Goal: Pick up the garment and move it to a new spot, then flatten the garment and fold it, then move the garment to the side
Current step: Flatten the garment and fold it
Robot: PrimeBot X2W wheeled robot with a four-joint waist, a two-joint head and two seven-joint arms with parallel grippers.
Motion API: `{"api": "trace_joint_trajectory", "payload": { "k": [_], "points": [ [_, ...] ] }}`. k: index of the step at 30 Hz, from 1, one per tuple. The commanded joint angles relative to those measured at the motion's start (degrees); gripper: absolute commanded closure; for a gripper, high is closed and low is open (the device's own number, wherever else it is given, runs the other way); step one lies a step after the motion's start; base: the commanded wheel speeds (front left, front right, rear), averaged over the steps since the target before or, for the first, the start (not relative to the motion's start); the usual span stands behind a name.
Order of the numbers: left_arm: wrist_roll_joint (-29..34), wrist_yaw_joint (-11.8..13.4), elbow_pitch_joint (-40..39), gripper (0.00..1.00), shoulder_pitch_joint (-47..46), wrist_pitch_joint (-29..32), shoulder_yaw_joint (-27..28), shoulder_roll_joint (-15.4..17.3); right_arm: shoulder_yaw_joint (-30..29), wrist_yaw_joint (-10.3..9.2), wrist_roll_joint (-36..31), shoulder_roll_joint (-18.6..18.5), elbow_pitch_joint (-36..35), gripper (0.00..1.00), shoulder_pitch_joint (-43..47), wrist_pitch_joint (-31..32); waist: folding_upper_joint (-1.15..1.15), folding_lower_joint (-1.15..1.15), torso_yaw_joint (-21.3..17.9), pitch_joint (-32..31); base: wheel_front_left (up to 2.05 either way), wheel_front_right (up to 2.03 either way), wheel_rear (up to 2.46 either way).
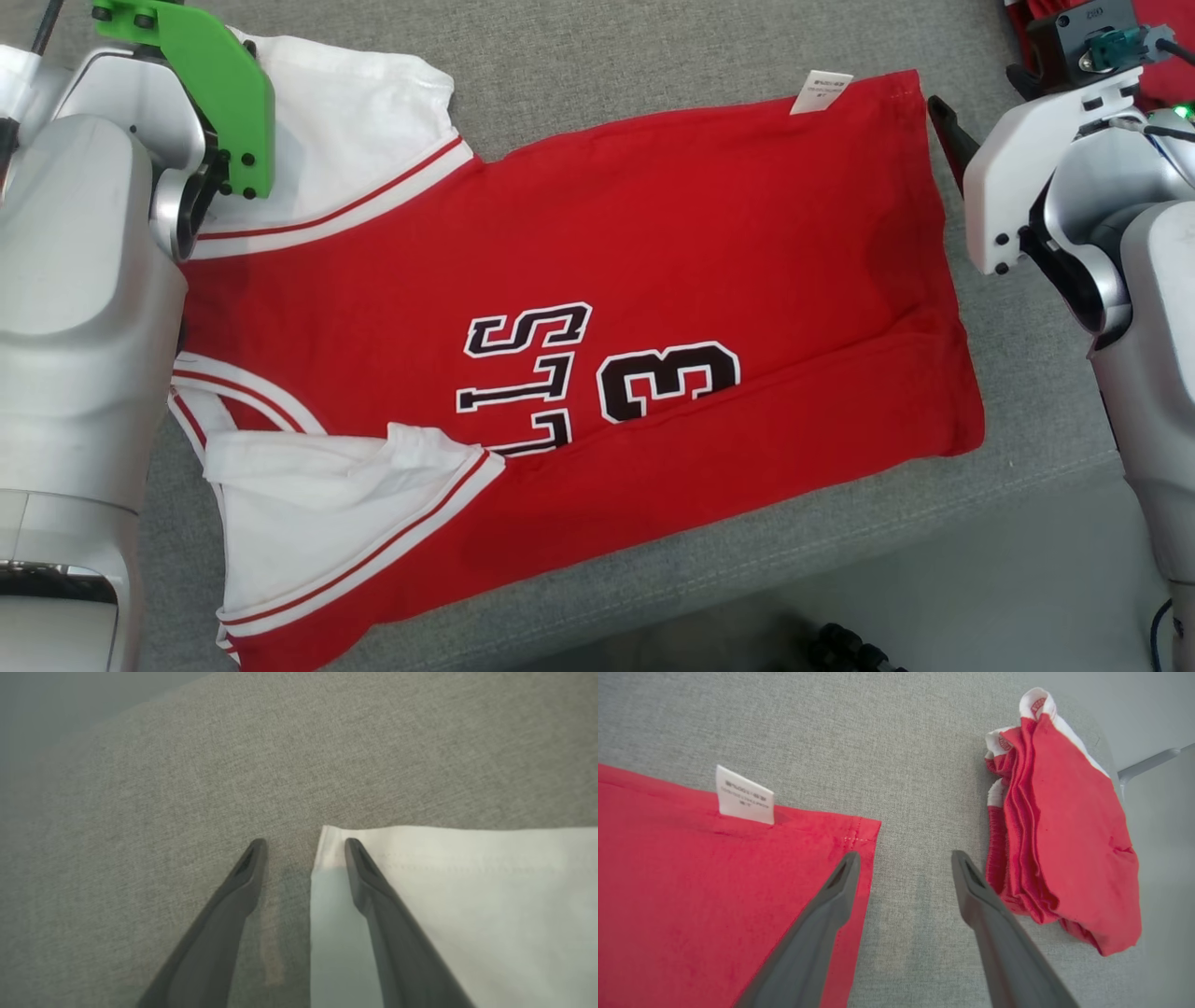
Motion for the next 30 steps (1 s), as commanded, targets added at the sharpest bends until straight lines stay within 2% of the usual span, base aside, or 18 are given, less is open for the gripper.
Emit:
{"api": "trace_joint_trajectory", "payload": {
  "k": [1, 2, 13, 22, 28, 29, 30],
  "points": [
    [-0.2, 0.0, 0.7, 0.74, 0.2, 0.7, -0.2, 0.0, 0.0, -0.09, 0.2, -0.4, 0.1, 0.00, -0.7, 0.0, 0.00, -0.01, 0.2, 0.1, 0.00, 0.00, 0.00],
    [-0.1, -0.3, 0.9, 1.00, 0.2, 1.0, -0.5, -0.1, 0.0, -0.09, 0.3, -0.6, 0.1, 0.00, -0.7, 0.1, 0.00, -0.01, 0.3, 0.1, 0.00, 0.00, 0.00],
    [-1.7, -0.8, 3.3, 1.00, 2.7, -1.4, -2.5, -5.2, -1.3, -0.08, 0.6, -1.6, 1.5, 0.00, -0.4, 0.2, 0.00, -0.01, 2.9, -0.9, 0.00, 0.00, 0.00],
    [-2.2, -1.3, 5.1, 1.00, 0.9, -2.4, -3.6, -6.8, 2.9, -0.09, 3.5, -3.0, 7.0, 0.00, -4.9, 2.5, 0.00, -0.01, 4.1, 0.1, 0.00, 0.00, 0.00],
    [-2.3, -1.7, 6.4, 1.00, 0.3, -2.9, -4.2, -6.8, 4.4, -0.09, 4.5, -2.7, 10.1, 0.00, -6.6, 1.8, 0.00, -0.01, 4.5, 0.6, 0.00, 0.00, 0.00],
    [-2.3, -1.7, 6.6, 1.00, 0.2, -3.1, -4.2, -6.8, 4.7, -0.09, 4.7, -2.6, 10.7, 0.06, -6.7, 1.8, 0.00, -0.01, 4.6, 0.6, 0.00, 0.00, 0.00],
    [-2.5, -1.8, 6.9, 1.00, 0.1, -3.2, -4.3, -6.8, 5.0, -0.09, 5.0, -2.5, 11.2, 0.27, -6.8, 2.0, 0.00, -0.01, 4.6, 0.6, 0.00, 0.00, 0.00]
  ]
}}
